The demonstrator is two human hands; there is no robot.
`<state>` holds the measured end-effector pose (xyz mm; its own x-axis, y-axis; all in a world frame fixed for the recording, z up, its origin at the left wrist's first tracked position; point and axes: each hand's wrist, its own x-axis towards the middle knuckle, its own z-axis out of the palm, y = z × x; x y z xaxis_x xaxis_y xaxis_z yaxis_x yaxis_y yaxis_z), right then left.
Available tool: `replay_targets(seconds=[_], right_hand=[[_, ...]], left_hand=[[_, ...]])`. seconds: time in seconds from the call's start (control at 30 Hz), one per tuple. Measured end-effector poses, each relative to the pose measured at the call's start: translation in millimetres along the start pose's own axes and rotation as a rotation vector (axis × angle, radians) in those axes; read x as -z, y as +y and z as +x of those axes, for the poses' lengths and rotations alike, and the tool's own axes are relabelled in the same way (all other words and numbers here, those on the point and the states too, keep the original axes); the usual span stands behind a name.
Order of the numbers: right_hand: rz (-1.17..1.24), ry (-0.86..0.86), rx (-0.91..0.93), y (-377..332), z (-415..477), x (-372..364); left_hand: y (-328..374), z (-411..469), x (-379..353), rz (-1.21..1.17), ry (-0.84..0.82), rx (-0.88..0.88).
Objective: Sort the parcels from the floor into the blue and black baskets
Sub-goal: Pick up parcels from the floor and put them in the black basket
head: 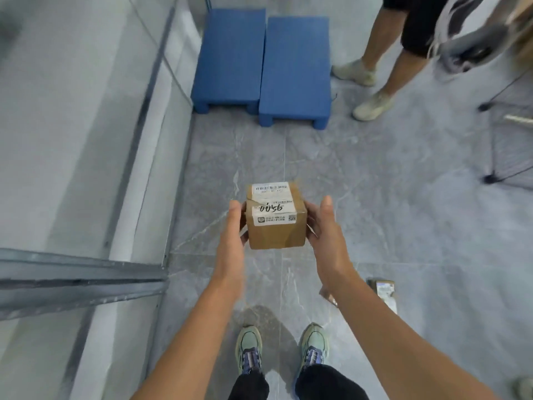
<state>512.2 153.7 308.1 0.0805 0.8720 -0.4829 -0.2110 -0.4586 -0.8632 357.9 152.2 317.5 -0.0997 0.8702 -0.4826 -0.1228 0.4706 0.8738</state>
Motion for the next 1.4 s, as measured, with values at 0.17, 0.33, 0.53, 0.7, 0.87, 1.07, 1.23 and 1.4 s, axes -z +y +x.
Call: replay_targets(seconds=[0.17, 0.33, 0.53, 0.7, 0.87, 1.07, 1.23, 1.4], right_hand=[[0.011, -0.011, 0.156, -112.6, -53.5, -13.6], [0.059, -0.022, 0.280, -194.7, -107.2, -37.2], [0.085, -0.050, 0.347, -263.0, -166.4, -77.1], [0.085, -0.082, 0.405, -292.8, -191.9, -110.9], [0.105, -0.171, 0.448, -304.8, -207.1, -139.6], [0.069, -0.324, 0.483, -307.3, -224.9, -165.2], [0.038, -0.532, 0.473, -301.6, -244.4, -174.2], [0.034, -0.745, 0.416, -277.4, -276.3, -178.7]], left_hand=[[115.8, -58.0, -12.1, 0.012, -0.057, -0.200], [205.9, -112.4, -8.9, 0.041, -0.069, -0.348], [282.0, -165.1, 20.6, 0.013, -0.106, -0.468], [322.3, -194.5, 49.7, -0.011, -0.080, -0.559], [339.0, -221.1, 78.7, -0.040, -0.015, -0.609], [335.8, -262.0, 102.7, -0.062, 0.131, -0.639], [311.9, -304.8, 106.6, -0.101, 0.327, -0.682], [273.5, -361.4, 104.4, -0.151, 0.586, -0.653]])
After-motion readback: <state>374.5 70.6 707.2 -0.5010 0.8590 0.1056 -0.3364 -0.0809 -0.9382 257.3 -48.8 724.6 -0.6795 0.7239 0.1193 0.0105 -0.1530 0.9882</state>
